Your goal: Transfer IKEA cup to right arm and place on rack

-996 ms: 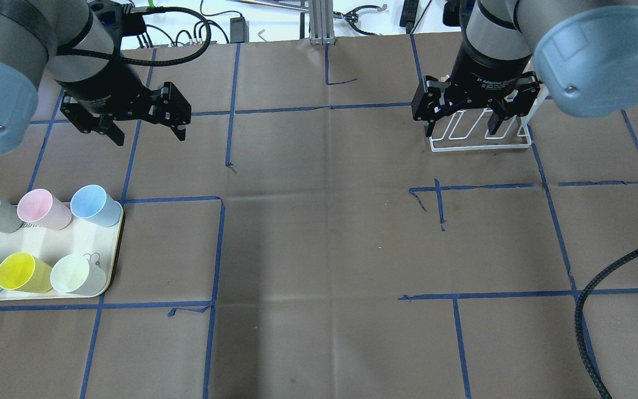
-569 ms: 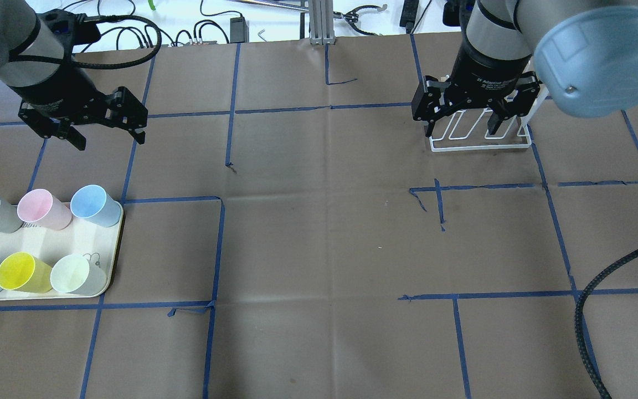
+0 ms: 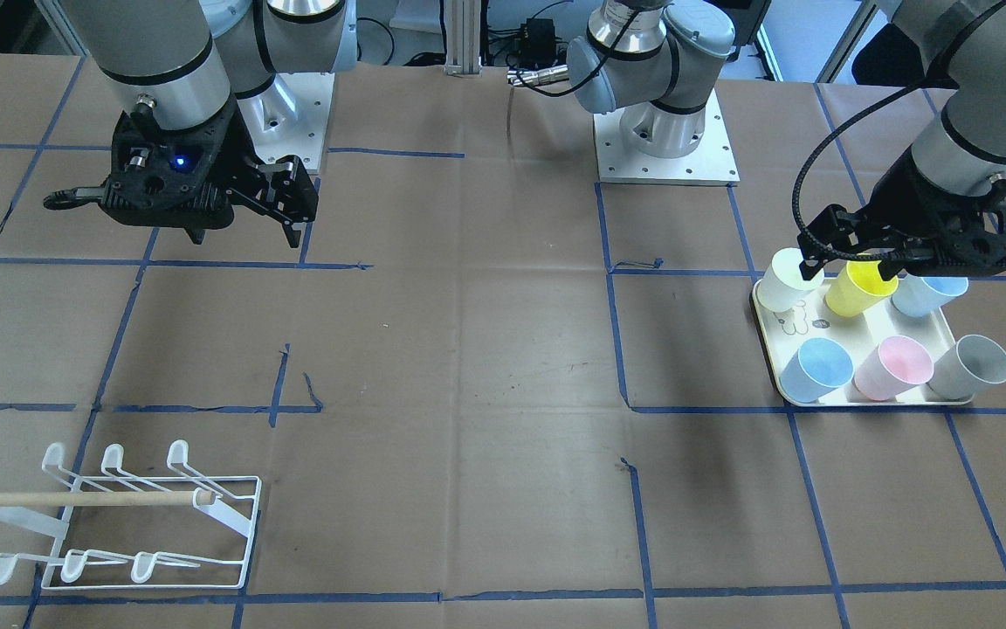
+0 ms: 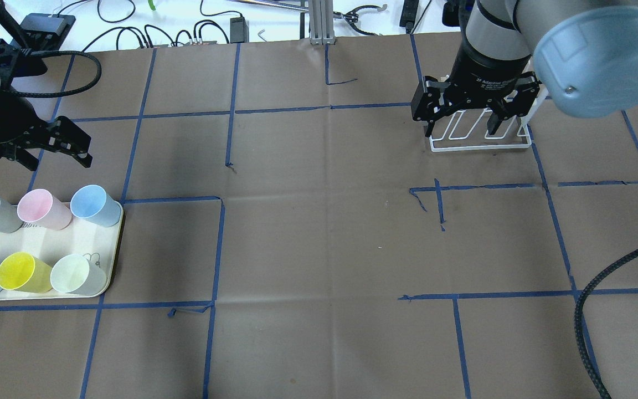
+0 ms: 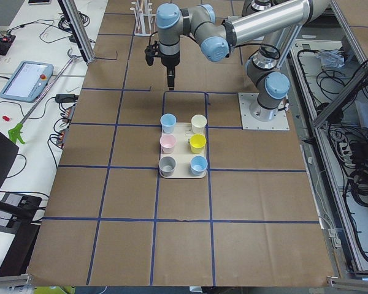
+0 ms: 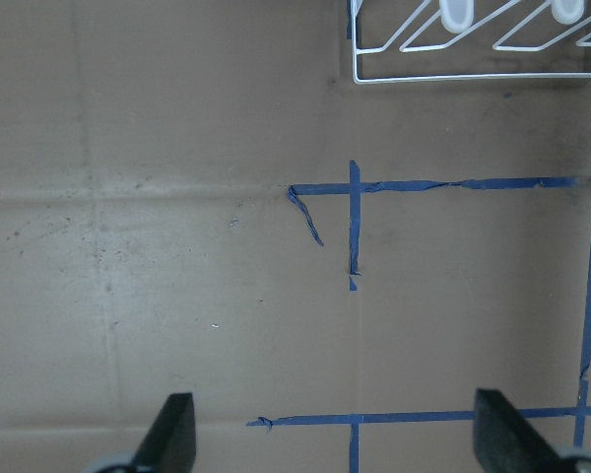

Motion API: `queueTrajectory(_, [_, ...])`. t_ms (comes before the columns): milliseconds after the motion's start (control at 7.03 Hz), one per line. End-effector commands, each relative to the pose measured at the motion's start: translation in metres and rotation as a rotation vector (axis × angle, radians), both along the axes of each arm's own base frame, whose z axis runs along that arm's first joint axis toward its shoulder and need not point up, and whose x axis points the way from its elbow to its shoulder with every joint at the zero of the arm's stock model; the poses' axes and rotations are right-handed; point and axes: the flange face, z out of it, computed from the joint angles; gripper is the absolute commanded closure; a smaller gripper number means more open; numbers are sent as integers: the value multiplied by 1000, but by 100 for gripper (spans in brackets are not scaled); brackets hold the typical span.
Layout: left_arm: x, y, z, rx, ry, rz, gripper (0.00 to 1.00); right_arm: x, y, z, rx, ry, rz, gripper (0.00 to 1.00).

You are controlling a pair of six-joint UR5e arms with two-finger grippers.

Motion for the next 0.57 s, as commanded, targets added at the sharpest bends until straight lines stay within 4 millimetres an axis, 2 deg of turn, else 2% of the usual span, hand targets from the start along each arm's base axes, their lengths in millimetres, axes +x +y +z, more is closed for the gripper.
queueTrajectory(0, [6,3,-44,-27,-12,-51,1,-1,0,0,1,0,-1,0])
queueTrajectory(142, [23,1,-75,-45,-21,-49,1,-1,0,0,1,0,-1,0])
queueTrajectory(427, [32,-1,-109,-9,-4,-65,1,0,0,0,-1,0,0,0])
